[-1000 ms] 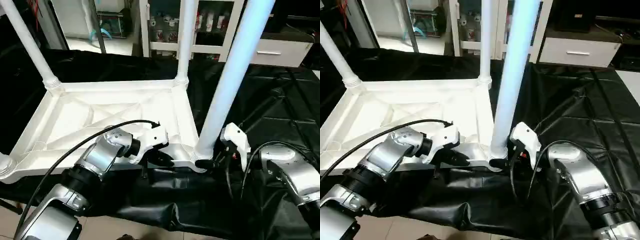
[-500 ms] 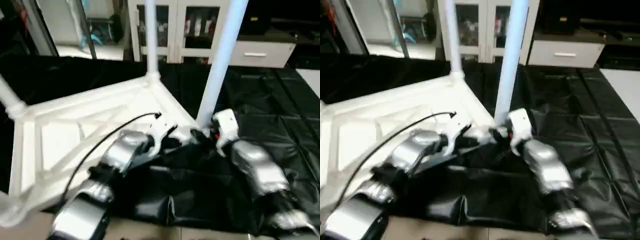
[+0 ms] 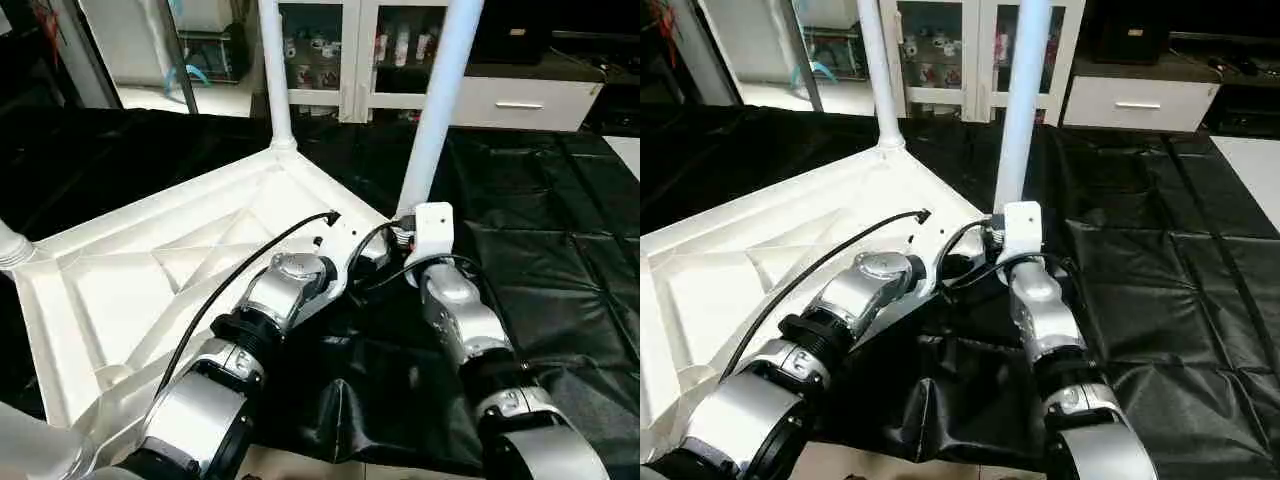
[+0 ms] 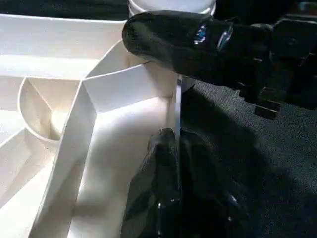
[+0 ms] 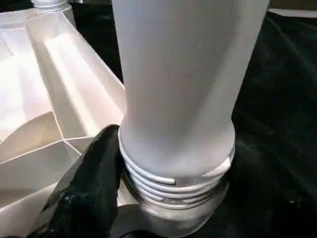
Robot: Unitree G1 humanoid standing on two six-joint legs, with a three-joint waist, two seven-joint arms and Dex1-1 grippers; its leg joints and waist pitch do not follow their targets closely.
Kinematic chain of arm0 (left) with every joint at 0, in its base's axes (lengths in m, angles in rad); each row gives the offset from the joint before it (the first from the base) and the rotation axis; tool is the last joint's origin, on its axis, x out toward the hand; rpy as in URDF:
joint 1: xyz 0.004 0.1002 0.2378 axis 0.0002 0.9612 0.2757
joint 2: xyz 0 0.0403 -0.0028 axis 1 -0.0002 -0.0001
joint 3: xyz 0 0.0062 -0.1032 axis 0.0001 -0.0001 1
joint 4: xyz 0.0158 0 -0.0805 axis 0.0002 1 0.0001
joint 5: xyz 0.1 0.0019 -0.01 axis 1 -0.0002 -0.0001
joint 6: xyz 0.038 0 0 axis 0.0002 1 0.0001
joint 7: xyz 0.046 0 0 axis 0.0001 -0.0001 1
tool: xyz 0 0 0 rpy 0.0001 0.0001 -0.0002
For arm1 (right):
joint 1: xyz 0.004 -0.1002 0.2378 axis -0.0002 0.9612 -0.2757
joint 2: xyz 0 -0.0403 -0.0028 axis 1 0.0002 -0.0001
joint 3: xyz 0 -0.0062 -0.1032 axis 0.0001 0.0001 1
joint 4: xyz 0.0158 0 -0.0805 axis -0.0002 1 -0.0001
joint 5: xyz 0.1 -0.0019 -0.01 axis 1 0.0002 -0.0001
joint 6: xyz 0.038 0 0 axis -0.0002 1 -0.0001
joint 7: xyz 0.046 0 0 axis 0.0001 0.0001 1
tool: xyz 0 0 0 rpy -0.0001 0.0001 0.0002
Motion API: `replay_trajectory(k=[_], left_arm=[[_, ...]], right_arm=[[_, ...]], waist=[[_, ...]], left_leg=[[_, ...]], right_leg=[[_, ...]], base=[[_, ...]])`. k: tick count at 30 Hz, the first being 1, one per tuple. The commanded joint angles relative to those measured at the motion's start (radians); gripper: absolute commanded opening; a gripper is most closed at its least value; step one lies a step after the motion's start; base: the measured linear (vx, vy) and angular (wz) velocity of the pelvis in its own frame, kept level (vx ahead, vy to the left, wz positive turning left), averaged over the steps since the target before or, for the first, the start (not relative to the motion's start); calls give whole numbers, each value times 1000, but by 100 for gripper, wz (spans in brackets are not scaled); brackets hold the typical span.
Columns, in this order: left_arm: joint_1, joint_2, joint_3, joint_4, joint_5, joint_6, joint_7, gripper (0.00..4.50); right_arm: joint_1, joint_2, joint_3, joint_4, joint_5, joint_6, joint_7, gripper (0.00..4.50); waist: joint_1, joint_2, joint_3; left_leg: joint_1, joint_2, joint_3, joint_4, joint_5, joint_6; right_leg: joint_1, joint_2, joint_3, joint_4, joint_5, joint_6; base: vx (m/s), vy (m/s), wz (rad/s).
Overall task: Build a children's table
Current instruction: Rotate leg to tighten
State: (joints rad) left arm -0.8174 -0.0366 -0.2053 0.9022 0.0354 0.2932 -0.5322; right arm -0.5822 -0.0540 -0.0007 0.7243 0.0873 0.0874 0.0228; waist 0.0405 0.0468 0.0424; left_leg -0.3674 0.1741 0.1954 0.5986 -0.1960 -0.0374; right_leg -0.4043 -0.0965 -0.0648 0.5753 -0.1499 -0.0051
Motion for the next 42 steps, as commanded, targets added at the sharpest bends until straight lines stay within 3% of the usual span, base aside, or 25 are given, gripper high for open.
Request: replay_trajectory(k=[1, 4, 7, 9, 11, 12, 13, 16, 20, 22, 30, 42], left_arm=[[-18, 33, 16, 16, 14, -33, 32, 0], [2, 63, 0, -7, 21, -20, -25, 0], [48, 107, -30, -87, 7, 33, -156, 0], [68, 128, -52, -123, 6, 43, -212, 0], [101, 165, -90, -179, 4, 57, -303, 0], [114, 179, -105, -201, 3, 61, -340, 0], [126, 194, -123, -222, 3, 66, -373, 0], [169, 266, -202, -307, 9, 53, -520, 0], [190, 308, -239, -372, 8, 62, -610, 0], [197, 331, -254, -411, 3, 83, -644, 0], [204, 354, -263, -462, 4, 109, -665, 0], [217, 361, -267, -485, 4, 125, -655, 0]], right_arm=[[40, 14, 28, -48, 25, 13, 78, 342], [85, -31, 31, -148, 46, 53, 144, 369], [135, -136, 52, -260, 78, 164, 302, 396], [155, -180, 70, -297, 78, 170, 374, 405], [187, -259, 96, -368, 102, 198, 504, 432], [198, -290, 106, -394, 108, 204, 550, 432], [212, -321, 114, -425, 115, 213, 598, 438], [245, -452, 142, -518, 134, 223, 772, 443], [247, -531, 151, -559, 157, 249, 887, 443], [237, -559, 160, -564, 159, 253, 939, 443], [200, -559, 226, -531, 132, 237, 1037, 443], [131, -455, 227, -382, 101, 161, 1004, 443]], waist=[[3, -13, -59], [-4, -14, -60], [6, -19, -59], [8, -18, -60], [9, -14, -57], [14, -18, -55], [15, -7, -54], [19, -11, -53], [26, -11, -47], [25, -12, -48], [30, -10, -57], [27, -7, -56]], left_leg=[[10, 42, -24, -84, -288, 46], [0, 43, -29, -87, -275, 49], [3, 46, -25, -82, -234, 74], [5, 48, -22, -80, -222, 80], [4, 47, -22, -81, -229, 75], [4, 53, -24, -83, -244, 77], [5, 51, -24, -82, -244, 76], [8, 56, -23, -85, -261, 70], [14, 55, -24, -88, -315, 48], [15, 58, -26, -89, -318, 36], [8, 56, -22, -79, -221, 64], [11, 53, -22, -80, -239, 43]], right_leg=[[44, -53, 31, -76, -315, -196], [52, -53, 30, -71, -303, -186], [53, -54, 33, -66, -271, -210], [48, -54, 35, -66, -264, -220], [49, -53, 34, -67, -272, -225], [50, -57, 36, -68, -287, -218], [48, -57, 37, -68, -288, -220], [47, -54, 39, -66, -277, -226], [42, -58, 39, -76, -393, -207], [39, -57, 40, -75, -390, -207], [47, -58, 40, -57, -231, -256], [47, -55, 38, -57, -253, -256]], base=[[0, 0, 0], [0, 0, 0], [0, 0, 0], [0, 0, 0], [0, 0, 0], [0, 0, 0], [0, 0, 0], [0, 0, 0], [0, 0, 0], [0, 0, 0], [0, 0, 0], [0, 0, 0]])
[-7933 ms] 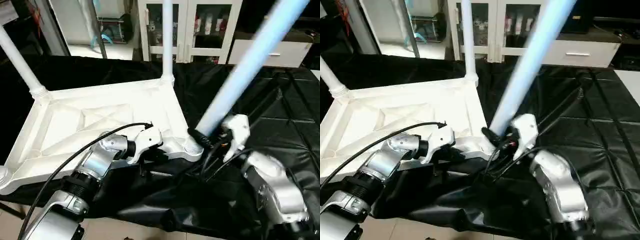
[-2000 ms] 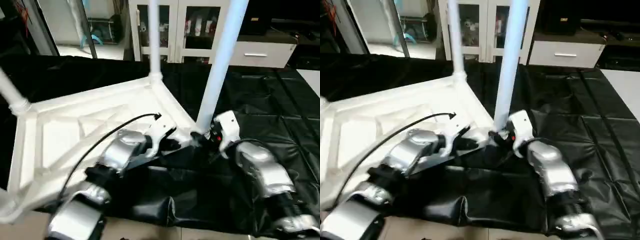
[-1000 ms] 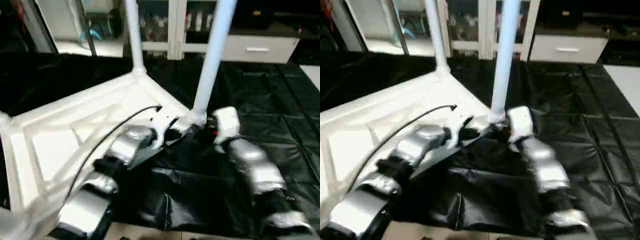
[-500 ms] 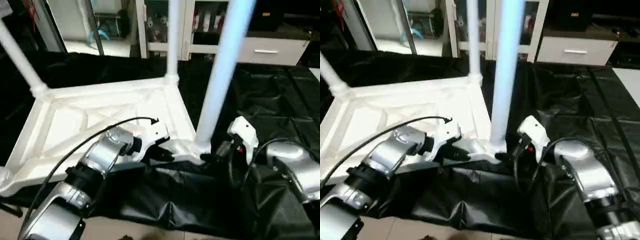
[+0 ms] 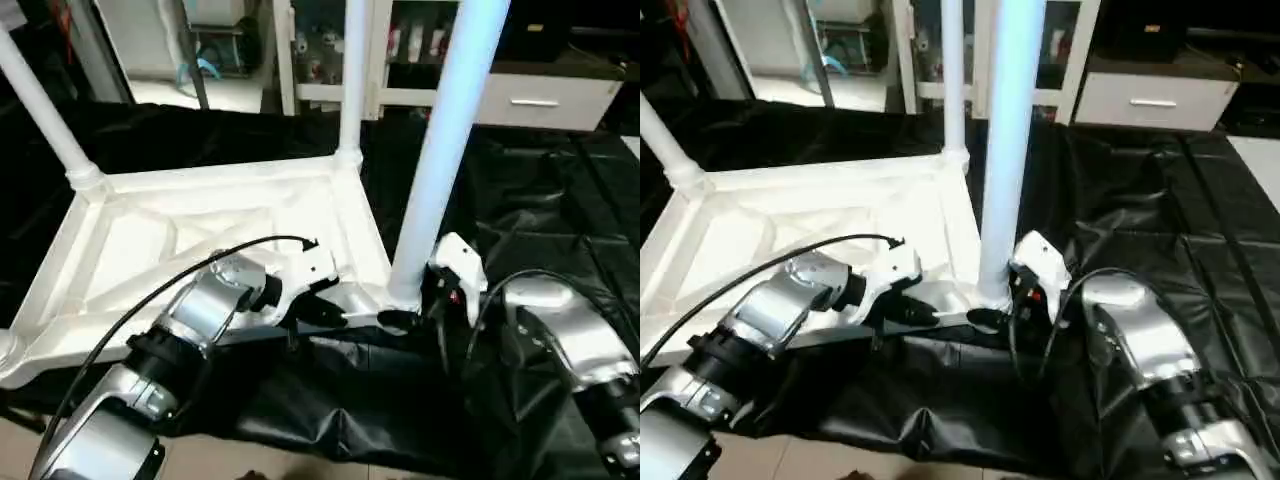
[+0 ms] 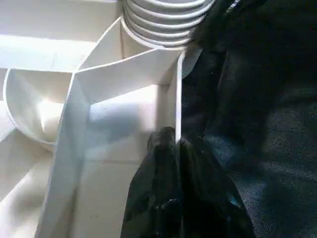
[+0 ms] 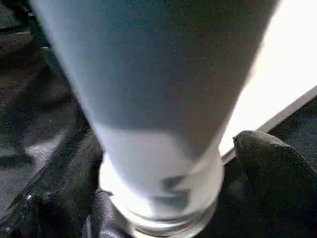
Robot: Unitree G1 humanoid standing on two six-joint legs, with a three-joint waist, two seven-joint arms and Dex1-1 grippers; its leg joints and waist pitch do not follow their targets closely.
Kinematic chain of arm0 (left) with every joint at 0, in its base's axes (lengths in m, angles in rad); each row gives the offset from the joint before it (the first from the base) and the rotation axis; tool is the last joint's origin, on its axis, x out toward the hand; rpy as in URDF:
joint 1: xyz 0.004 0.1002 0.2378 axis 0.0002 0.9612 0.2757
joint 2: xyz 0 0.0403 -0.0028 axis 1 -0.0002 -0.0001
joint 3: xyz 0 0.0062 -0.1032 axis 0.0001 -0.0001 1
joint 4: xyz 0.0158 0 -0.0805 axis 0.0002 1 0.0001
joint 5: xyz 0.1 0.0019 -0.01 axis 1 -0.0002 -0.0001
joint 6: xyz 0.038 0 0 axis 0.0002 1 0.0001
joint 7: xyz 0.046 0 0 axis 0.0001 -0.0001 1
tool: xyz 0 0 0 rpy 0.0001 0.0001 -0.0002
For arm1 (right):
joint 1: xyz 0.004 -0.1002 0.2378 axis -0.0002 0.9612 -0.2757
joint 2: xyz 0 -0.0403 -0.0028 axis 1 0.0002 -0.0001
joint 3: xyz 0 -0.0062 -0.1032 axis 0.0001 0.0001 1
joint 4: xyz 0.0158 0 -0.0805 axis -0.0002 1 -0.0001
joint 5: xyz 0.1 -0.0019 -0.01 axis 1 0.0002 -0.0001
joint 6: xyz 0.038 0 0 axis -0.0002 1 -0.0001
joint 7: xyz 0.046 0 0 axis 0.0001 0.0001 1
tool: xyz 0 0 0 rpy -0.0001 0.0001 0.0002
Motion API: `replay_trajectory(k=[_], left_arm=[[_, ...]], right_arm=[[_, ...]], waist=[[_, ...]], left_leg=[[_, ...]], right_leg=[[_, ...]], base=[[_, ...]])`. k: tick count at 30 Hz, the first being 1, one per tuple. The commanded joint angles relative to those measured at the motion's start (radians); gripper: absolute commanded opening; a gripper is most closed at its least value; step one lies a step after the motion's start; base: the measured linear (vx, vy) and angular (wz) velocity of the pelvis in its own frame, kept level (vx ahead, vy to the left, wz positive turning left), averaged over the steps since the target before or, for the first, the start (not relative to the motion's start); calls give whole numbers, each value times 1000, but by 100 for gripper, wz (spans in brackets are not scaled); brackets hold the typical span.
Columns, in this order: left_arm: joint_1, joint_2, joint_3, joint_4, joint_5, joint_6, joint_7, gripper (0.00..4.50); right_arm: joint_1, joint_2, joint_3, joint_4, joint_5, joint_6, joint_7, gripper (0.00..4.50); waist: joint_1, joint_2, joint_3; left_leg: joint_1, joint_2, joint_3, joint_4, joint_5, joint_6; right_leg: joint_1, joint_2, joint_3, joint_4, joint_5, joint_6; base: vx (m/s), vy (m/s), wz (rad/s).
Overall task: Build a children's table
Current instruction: Rotate leg to tighten
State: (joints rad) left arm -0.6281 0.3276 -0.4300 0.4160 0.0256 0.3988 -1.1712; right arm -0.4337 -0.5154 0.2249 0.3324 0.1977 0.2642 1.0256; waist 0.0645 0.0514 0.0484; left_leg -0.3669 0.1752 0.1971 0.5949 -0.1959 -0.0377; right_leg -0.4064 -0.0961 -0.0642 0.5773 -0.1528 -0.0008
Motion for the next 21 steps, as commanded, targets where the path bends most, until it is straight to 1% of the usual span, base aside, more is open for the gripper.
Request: replay_trajectory(k=[1, 3, 4, 6, 8, 10, 11, 12, 13, 14, 15, 16, 19, 21], left_arm=[[29, -3, -43, 1, 14, 19, -15, 0], [34, -2, -45, -5, 13, 23, -18, 0], [34, -2, -45, -5, 13, 23, -18, 0], [34, -2, -45, -7, 13, 25, -19, 0], [34, -1, -46, -9, 12, 28, -19, 0], [31, 2, -44, -10, 11, 30, -20, 0], [30, 3, -43, -10, 11, 30, -20, 0], [30, 5, -42, -10, 12, 30, -20, 0], [30, 6, -41, -10, 11, 30, -21, 0], [30, 6, -41, -10, 12, 29, -21, 0], [31, 7, -41, -8, 12, 27, -21, 0], [32, 8, -41, -5, 13, 23, -21, 0], [36, 7, -43, -2, 13, 22, -21, 0], [36, 6, -44, -4, 13, 24, -21, 0]], right_arm=[[-18, 7, 2, 12, -11, -18, 3, 443], [-17, 1, 4, 22, -14, -30, 15, 443], [-17, 1, 4, 22, -14, -30, 15, 425], [-20, 2, 2, 31, -14, -36, 20, 425], [-25, 5, 2, 48, -16, -47, 35, 397], [-26, 3, 5, 53, -19, -54, 45, 386], [-27, 2, 6, 56, -20, -57, 48, 386], [-27, 2, 7, 60, -21, -61, 52, 366], [-30, 3, 6, 67, -23, -65, 54, 354], [-31, 4, 5, 70, -22, -67, 56, 354], [-33, 7, 3, 77, -21, -70, 58, 344], [-34, 11, 2, 82, -21, -71, 56, 333], [-36, 19, -1, 91, -21, -72, 53, 309], [-37, 20, -2, 92, -22, -72, 53, 301]], waist=[[2, -13, -62], [2, -12, -63], [2, -12, -64], [2, -13, -65], [3, -14, -66], [4, -13, -65], [4, -10, -65], [4, -12, -65], [5, -8, -66], [4, -9, -66], [4, -10, -66], [3, -5, -66], [1, -10, -66], [0, -9, -65]], left_leg=[[10, 52, -24, -76, -240, 43], [10, 52, -25, -76, -238, 44], [9, 52, -25, -76, -230, 47], [8, 51, -23, -73, -215, 55], [8, 52, -24, -73, -210, 61], [8, 52, -23, -73, -208, 64], [8, 52, -23, -73, -214, 64], [8, 52, -24, -73, -213, 64], [9, 52, -24, -73, -214, 63], [8, 52, -24, -72, -213, 63], [8, 52, -23, -72, -211, 64], [9, 52, -23, -72, -213, 63], [9, 51, -23, -72, -222, 62], [9, 52, -24, -74, -231, 58]], right_leg=[[50, -56, 37, -59, -253, -259], [52, -56, 37, -59, -256, -256], [51, -55, 37, -57, -243, -259], [52, -54, 36, -55, -218, -266], [53, -55, 36, -53, -212, -271], [53, -55, 36, -54, -214, -273], [53, -54, 36, -55, -217, -273], [54, -55, 35, -54, -217, -272], [53, -55, 35, -54, -217, -273], [53, -55, 35, -54, -213, -274], [54, -54, 35, -53, -206, -278], [53, -53, 35, -54, -201, -278], [54, -52, 34, -54, -207, -280], [54, -53, 34, -55, -226, -275]], base=[[0, 0, 0], [0, 0, 0], [0, 0, 0], [0, 0, 0], [0, 0, 0], [0, 0, 0], [0, 0, 0], [0, 0, 0], [0, 0, 0], [0, 0, 0], [0, 0, 0], [0, 0, 0], [0, 0, 0], [0, 0, 0]])
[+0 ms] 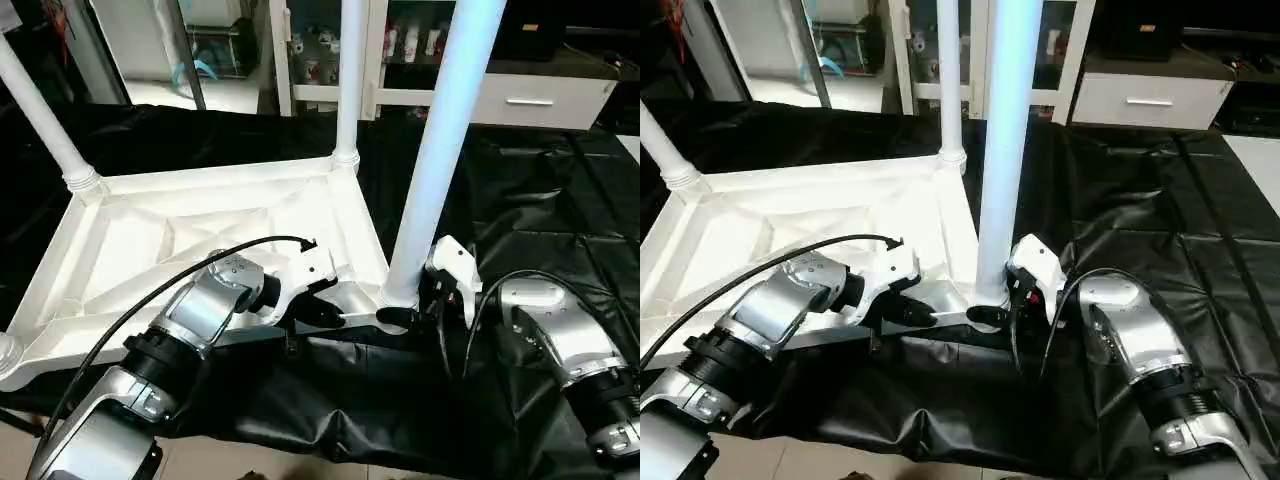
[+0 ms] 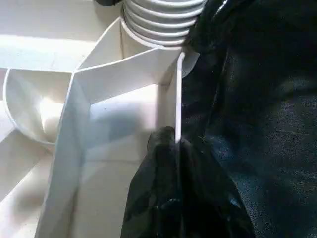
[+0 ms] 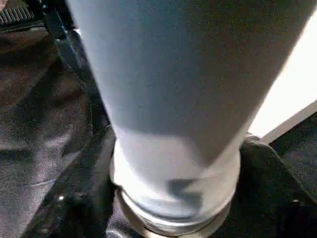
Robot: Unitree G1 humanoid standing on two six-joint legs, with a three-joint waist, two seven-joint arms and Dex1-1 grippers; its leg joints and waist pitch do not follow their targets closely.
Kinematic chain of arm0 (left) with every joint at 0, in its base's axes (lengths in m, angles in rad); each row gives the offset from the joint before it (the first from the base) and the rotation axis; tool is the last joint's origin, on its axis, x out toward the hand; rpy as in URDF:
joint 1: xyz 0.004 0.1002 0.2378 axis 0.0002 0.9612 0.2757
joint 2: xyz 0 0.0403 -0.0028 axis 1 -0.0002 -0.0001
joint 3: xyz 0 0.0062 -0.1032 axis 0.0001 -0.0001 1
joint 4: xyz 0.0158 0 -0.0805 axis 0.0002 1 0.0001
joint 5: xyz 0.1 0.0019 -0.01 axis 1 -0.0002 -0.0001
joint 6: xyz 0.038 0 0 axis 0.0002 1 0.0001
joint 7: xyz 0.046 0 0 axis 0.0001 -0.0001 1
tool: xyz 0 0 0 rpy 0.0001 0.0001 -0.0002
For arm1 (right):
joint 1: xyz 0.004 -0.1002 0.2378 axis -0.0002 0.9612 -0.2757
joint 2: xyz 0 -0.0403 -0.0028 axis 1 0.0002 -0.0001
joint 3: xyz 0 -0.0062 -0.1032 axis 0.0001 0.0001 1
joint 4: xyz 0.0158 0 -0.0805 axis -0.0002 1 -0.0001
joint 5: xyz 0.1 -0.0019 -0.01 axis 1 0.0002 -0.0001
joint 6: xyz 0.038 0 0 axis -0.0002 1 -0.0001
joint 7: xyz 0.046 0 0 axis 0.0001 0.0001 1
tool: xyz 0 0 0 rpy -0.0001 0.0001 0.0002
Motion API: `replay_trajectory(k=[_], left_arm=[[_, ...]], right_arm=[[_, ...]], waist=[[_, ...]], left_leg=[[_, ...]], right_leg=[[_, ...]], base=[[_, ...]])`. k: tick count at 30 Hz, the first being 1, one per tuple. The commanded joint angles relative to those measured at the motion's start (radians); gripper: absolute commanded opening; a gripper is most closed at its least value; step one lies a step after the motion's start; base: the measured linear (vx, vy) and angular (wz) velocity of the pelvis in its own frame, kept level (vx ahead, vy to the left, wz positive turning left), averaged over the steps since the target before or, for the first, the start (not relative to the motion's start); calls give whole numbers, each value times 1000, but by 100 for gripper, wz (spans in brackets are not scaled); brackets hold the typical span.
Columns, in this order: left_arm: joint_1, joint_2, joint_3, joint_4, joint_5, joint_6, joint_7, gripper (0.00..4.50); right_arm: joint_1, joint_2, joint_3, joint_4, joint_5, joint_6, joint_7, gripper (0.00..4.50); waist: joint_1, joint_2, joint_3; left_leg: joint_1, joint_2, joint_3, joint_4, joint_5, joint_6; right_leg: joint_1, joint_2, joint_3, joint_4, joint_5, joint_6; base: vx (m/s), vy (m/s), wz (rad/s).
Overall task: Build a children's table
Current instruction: Rotate leg to tighten
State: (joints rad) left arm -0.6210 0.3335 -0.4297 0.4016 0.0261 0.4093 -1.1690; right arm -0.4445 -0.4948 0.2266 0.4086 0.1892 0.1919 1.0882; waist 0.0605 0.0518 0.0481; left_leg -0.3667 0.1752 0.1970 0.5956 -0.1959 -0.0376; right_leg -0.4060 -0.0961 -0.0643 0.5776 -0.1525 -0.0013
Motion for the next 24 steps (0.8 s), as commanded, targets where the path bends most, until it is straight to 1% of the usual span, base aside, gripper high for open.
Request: replay_trajectory(k=[1, 2, 4, 6, 7, 8, 9, 10, 11, 12, 13, 14, 15, 16, 17, 18, 19, 20, 21, 22, 23, 24], left_arm=[[29, -1, -44, 10, 12, 15, -23, 0], [28, -2, -44, 11, 11, 16, -23, 0], [28, -4, -43, 13, 11, 17, -22, 0], [29, -6, -40, 13, 10, 23, -16, 0], [29, -7, -39, 14, 9, 25, -13, 0], [28, -9, -36, 15, 8, 28, -8, 0], [28, -10, -34, 16, 8, 30, -6, 0], [18, -31, -1, 30, -1, 47, 43, 0], [18, -31, -1, 30, -1, 47, 43, 0], [15, -36, 7, 36, -3, 49, 54, 0], [6, -54, 29, 61, -5, 46, 95, 0], [-4, -71, 48, 89, -5, 34, 134, 0], [-12, -88, 65, 113, -6, 23, 171, 0], [-21, -106, 84, 135, -10, 19, 207, 0], [-21, -106, 84, 135, -10, 19, 207, 0], [-31, -127, 104, 158, -18, 17, 240, 0], [-58, -171, 144, 208, -34, 22, 312, 0], [-79, -202, 172, 248, -42, 18, 369, 0], [-92, -218, 186, 271, -45, 14, 400, 0], [-110, -239, 206, 306, -45, 6, 444, 0], [-125, -254, 220, 336, -45, -4, 480, 0], [-143, -269, 234, 371, -43, -14, 524, 0]], right_arm=[[-25, 0, -3, 14, -13, 0, -8, 284], [-25, 1, -3, 15, -14, 0, -6, 280], [-26, 3, -5, 21, -16, -5, -4, 278], [-27, 18, -19, 41, -18, -9, -37, 275], [-28, 25, -24, 50, -20, -11, -54, 273], [-30, 32, -30, 59, -21, -14, -69, 273], [-30, 34, -32, 62, -21, -14, -75, 273], [-39, 74, -74, 106, -20, -16, -178, 272], [-39, 74, -74, 106, -20, -16, -178, 272], [-42, 83, -84, 115, -19, -13, -202, 272], [-48, 106, -103, 134, -18, -14, -260, 272], [-52, 131, -124, 150, -13, -6, -317, 272], [-55, 155, -138, 160, -8, 4, -362, 272], [-57, 178, -149, 168, -10, 8, -413, 272], [-57, 178, -149, 168, -10, 8, -413, 272], [-61, 202, -160, 180, -17, 15, -472, 272], [-75, 248, -174, 211, -40, 18, -596, 272], [-87, 281, -186, 238, -56, 20, -684, 272], [-95, 299, -192, 253, -64, 21, -732, 272], [-107, 323, -199, 278, -75, 22, -802, 272], [-118, 341, -201, 299, -87, 26, -862, 272], [-130, 362, -206, 322, -99, 32, -935, 272]], waist=[[4, -8, -65], [4, -6, -65], [3, -6, -66], [3, -7, -66], [3, -9, -65], [1, -13, -63], [1, -13, -63], [-1, -14, -61], [-5, -13, -60], [-7, -13, -60], [-10, -13, -58], [-14, -10, -58], [-17, -13, -60], [-17, -13, -60], [-19, -12, -60], [-19, -12, -60], [-24, -2, -58], [-26, 7, -62], [-30, 2, -61], [-27, 5, -64], [-31, 8, -62], [-30, 11, -64]], left_leg=[[10, 52, -24, -75, -236, 55], [11, 52, -25, -75, -236, 54], [9, 52, -24, -74, -229, 55], [9, 51, -24, -74, -232, 56], [8, 51, -24, -74, -236, 55], [8, 50, -25, -76, -250, 52], [8, 50, -25, -76, -250, 52], [8, 50, -25, -77, -264, 45], [7, 48, -28, -79, -273, 35], [5, 48, -30, -80, -279, 31], [8, 48, -31, -81, -294, 26], [13, 45, -28, -78, -303, 19], [11, 43, -31, -80, -306, 13], [12, 44, -31, -81, -309, 13], [13, 45, -31, -81, -314, 12], [12, 44, -31, -81, -314, 14], [14, 42, -26, -80, -318, 10], [14, 39, -30, -80, -317, -6], [15, 38, -29, -80, -322, -10], [20, 39, -31, -80, -336, -14], [18, 35, -27, -79, -332, -10], [16, 36, -30, -80, -325, -10]], right_leg=[[53, -53, 35, -56, -233, -273], [52, -53, 35, -56, -229, -273], [53, -52, 35, -54, -212, -276], [53, -52, 35, -54, -209, -279], [53, -54, 35, -55, -221, -278], [53, -55, 33, -59, -252, -271], [53, -55, 33, -59, -252, -271], [51, -57, 35, -63, -298, -258], [51, -58, 33, -66, -331, -248], [54, -57, 31, -67, -348, -238], [49, -56, 31, -72, -378, -223], [42, -56, 33, -76, -387, -220], [46, -54, 31, -75, -385, -217], [45, -54, 30, -75, -385, -214], [43, -54, 30, -76, -383, -214], [44, -53, 30, -76, -380, -213], [37, -50, 32, -80, -366, -217], [40, -49, 29, -75, -353, -221], [37, -47, 28, -78, -353, -218], [39, -48, 28, -77, -355, -216], [35, -47, 29, -80, -338, -217], [40, -48, 29, -77, -328, -217]], base=[[0, 0, 0], [0, 0, 0], [0, 0, 0], [0, 0, 0], [0, 0, 0], [0, 0, 0], [0, 0, 0], [0, 0, 0], [0, 0, 0], [0, 0, 0], [0, 0, 0], [0, 0, 0], [0, 0, 0], [0, 0, 0], [0, 0, 0], [0, 0, 0], [0, 0, 0], [0, 0, 0], [0, 0, 0], [0, 0, 0], [0, 0, 0], [0, 0, 0]])
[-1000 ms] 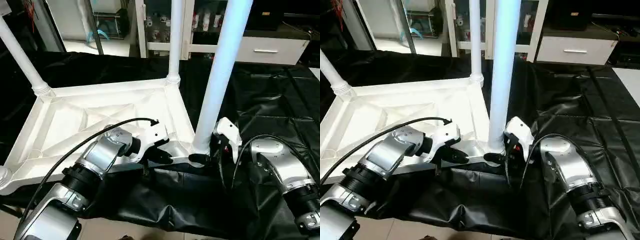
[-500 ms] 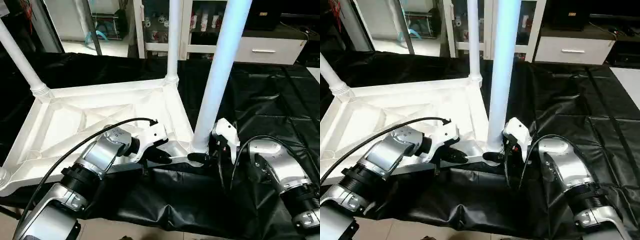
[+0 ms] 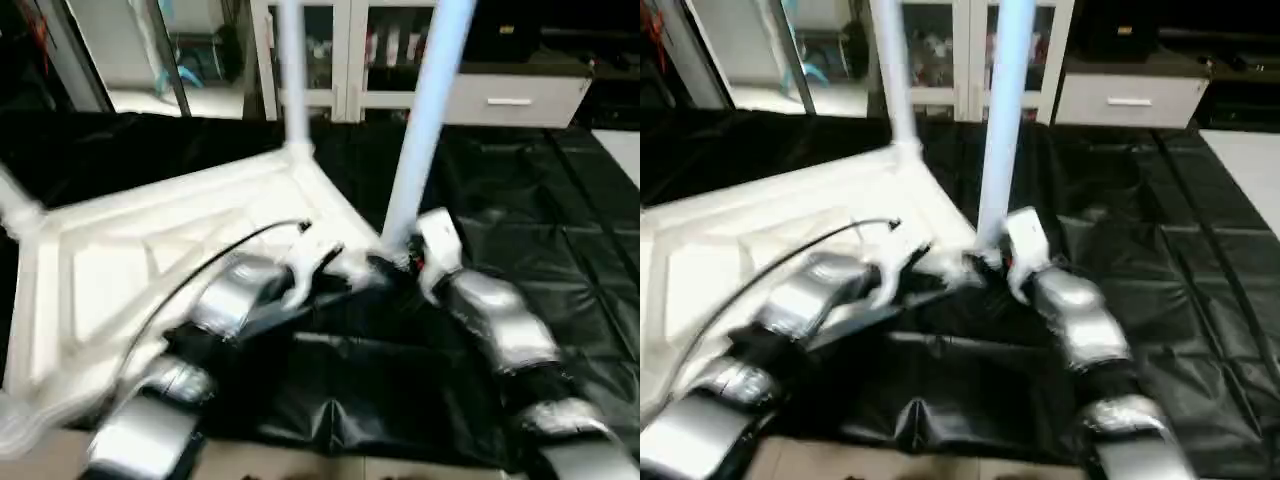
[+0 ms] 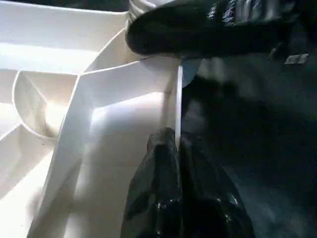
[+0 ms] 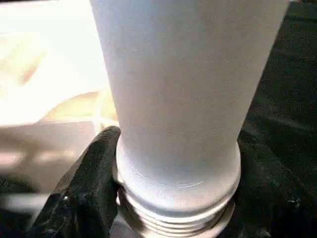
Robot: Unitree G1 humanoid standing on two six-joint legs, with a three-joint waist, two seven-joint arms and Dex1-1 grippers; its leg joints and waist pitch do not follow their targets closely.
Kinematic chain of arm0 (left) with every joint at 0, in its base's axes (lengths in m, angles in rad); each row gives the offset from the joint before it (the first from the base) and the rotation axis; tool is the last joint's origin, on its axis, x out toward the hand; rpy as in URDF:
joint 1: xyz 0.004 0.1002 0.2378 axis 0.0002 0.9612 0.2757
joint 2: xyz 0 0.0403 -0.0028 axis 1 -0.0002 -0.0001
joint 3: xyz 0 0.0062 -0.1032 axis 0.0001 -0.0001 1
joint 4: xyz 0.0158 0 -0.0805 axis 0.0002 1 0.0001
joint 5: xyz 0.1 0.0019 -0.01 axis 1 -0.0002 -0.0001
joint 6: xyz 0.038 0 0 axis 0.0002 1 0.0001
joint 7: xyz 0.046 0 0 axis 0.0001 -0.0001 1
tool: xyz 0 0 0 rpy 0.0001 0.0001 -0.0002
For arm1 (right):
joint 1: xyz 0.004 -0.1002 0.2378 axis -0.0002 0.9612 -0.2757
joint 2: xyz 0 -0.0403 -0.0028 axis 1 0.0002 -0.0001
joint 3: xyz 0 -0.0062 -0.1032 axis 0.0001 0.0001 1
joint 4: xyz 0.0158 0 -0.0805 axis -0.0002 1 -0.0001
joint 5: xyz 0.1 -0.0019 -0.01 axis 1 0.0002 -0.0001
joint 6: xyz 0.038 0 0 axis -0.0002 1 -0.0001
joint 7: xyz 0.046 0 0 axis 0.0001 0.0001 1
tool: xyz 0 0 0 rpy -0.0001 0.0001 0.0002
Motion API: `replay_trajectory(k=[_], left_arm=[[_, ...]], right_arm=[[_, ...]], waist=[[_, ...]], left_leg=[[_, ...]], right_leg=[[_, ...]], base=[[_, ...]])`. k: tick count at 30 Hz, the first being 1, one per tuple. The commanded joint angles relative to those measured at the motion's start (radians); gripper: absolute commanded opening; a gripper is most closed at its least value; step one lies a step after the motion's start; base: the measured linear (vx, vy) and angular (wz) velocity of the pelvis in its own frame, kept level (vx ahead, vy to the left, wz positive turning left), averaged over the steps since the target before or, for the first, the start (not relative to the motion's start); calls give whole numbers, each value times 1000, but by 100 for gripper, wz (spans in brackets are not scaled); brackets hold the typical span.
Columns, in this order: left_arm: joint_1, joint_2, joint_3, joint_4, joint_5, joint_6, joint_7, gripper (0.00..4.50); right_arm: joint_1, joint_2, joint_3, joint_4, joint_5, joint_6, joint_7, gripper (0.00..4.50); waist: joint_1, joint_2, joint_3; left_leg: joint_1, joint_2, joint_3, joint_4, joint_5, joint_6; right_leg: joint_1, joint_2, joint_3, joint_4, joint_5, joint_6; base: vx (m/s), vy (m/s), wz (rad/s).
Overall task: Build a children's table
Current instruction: Rotate leg to tighten
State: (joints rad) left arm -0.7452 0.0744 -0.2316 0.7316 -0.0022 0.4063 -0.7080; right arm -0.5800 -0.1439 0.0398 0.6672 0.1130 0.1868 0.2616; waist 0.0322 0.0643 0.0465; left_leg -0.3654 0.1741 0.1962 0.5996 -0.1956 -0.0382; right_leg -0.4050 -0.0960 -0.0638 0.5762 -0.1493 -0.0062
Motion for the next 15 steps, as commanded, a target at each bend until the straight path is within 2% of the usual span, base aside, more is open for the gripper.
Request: replay_trajectory(k=[1, 2, 3, 4, 5, 7, 9, 10, 11, 14, 15], left_arm=[[-51, -32, 58, 102, -10, -43, 140, 0], [-62, -39, 65, 123, -8, -55, 166, 0], [-92, -57, 77, 182, 3, -92, 232, 0], [-108, -65, 84, 212, 8, -111, 264, 0], [-112, -67, 85, 219, 9, -115, 271, 0], [-123, -74, 93, 239, 9, -122, 290, 0], [-126, -76, 93, 247, 11, -128, 295, 0], [-126, -77, 91, 255, 15, -138, 293, 0], [-122, -75, 88, 252, 17, -139, 289, 0], [-116, -67, 82, 255, 21, -148, 278, 0], [-121, -65, 83, 271, 22, -161, 275, 0]], right_arm=[[-19, 50, -39, 107, -30, 37, -220, 272], [-29, 64, -47, 123, -29, 36, -255, 272], [-54, 100, -62, 163, -38, 30, -355, 272], [-69, 118, -66, 185, -47, 28, -396, 272], [-72, 123, -64, 190, -50, 30, -401, 272], [-82, 136, -54, 204, -70, 21, -427, 272], [-86, 137, -49, 210, -77, 7, -426, 272], [-88, 143, -74, 208, -52, -33, -406, 272], [-88, 145, -86, 203, -36, -48, -390, 272], [-76, 147, -90, 175, -15, -99, -323, 272], [-74, 151, -89, 169, -9, -112, -299, 307]], waist=[[-3, 2, -65], [-6, -1, -67], [1, -9, -69], [1, -5, -67], [4, -3, -69], [7, -4, -67], [9, -5, -66], [9, -8, -65], [9, -8, -65], [12, -10, -65], [14, -11, -65]], left_leg=[[14, 36, -28, -82, -308, -5], [15, 33, -25, -80, -295, 0], [16, 35, -23, -79, -275, 13], [14, 32, -22, -77, -267, 20], [15, 36, -24, -80, -263, 17], [13, 36, -23, -81, -265, 25], [13, 38, -23, -83, -277, 30], [12, 37, -23, -84, -285, 33], [12, 38, -22, -84, -291, 33], [10, 39, -24, -85, -291, 41], [8, 40, -24, -85, -277, 45]], right_leg=[[39, -47, 29, -73, -309, -213], [37, -47, 30, -74, -295, -218], [40, -47, 29, -73, -275, -221], [35, -47, 30, -74, -273, -223], [40, -49, 29, -71, -277, -221], [40, -50, 28, -73, -279, -216], [40, -51, 27, -74, -290, -206], [41, -52, 27, -75, -306, -200], [41, -54, 28, -77, -317, -197], [41, -56, 28, -78, -331, -187], [42, -55, 28, -76, -314, -190]], base=[[0, 0, 0], [0, 0, 0], [0, 0, 0], [0, 0, 0], [0, 0, 0], [0, 0, 0], [0, 0, 0], [0, 0, 0], [0, 0, 0], [0, 0, 0], [0, 0, 0]])
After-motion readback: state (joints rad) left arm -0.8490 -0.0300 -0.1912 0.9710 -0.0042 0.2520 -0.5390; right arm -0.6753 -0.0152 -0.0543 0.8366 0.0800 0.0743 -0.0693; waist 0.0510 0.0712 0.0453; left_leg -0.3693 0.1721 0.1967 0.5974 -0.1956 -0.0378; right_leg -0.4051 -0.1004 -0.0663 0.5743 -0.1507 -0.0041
